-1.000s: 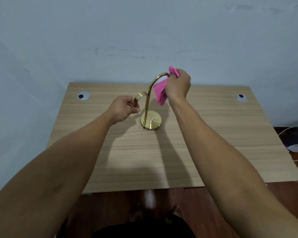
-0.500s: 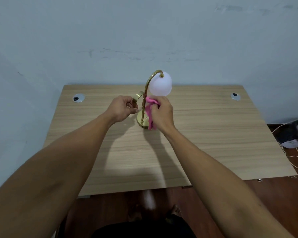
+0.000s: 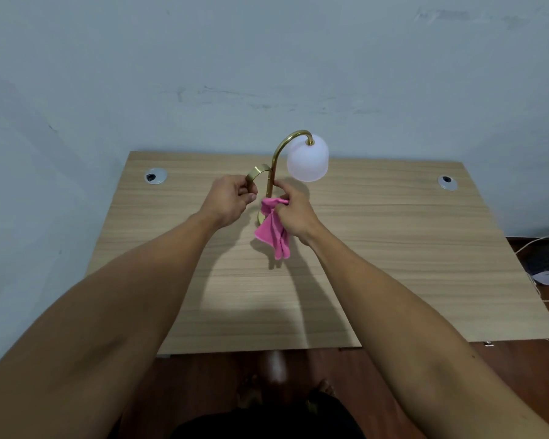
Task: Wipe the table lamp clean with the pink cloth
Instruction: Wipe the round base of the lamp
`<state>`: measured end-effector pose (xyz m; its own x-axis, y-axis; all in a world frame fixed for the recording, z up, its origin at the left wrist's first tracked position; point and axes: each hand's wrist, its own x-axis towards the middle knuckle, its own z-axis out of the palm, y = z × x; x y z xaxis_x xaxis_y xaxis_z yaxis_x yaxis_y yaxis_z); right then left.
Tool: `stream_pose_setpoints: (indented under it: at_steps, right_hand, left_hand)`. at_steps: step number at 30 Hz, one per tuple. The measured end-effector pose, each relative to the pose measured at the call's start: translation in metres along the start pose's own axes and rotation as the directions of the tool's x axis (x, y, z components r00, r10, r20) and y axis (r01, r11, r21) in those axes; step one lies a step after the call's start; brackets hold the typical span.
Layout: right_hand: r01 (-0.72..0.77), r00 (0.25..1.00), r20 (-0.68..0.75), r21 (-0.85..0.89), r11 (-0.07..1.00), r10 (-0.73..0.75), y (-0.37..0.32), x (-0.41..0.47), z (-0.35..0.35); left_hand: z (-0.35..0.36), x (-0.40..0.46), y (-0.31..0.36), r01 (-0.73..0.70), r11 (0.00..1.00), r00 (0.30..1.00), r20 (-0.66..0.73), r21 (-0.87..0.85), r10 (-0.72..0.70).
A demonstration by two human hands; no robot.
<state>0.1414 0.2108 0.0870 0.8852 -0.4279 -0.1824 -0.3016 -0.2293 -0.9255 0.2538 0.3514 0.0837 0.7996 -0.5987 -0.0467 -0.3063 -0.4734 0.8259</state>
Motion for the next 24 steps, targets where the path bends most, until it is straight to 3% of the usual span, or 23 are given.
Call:
stream_pose_setpoints:
  at_steps: [7,16,20,24]
  right_hand:
    - [-0.032,0.999,-0.023,-0.060,0.998,0.030,-0.007,-0.003,-0.006]
    - [-0.020,0.996,-0.087,-0.143,0.989,0.007,0.035,-0.032,-0.003]
    - [-0.136,0.980,-0.168,-0.157,0.978,0.109,0.070,-0.039,-0.010]
    - [-0.211,0.947,-0.262,-0.068,0.975,0.186,0.099,-0.029,-0.025]
  left_hand:
    - [-0.007,0.008,-0.002,-0.003,0.999,1.000,-0.001,0.040,0.003]
    - [-0.001,0.011,0.004,-0.010,1.000,1.000,-0.018,0.013,0.010]
    - [0.010,0.004,-0.006,0.101,0.992,0.994,-0.022,-0.081,-0.103]
    - [0.035,-0.016,-0.018,0.249,0.968,0.968,0.029,-0.029,-0.248]
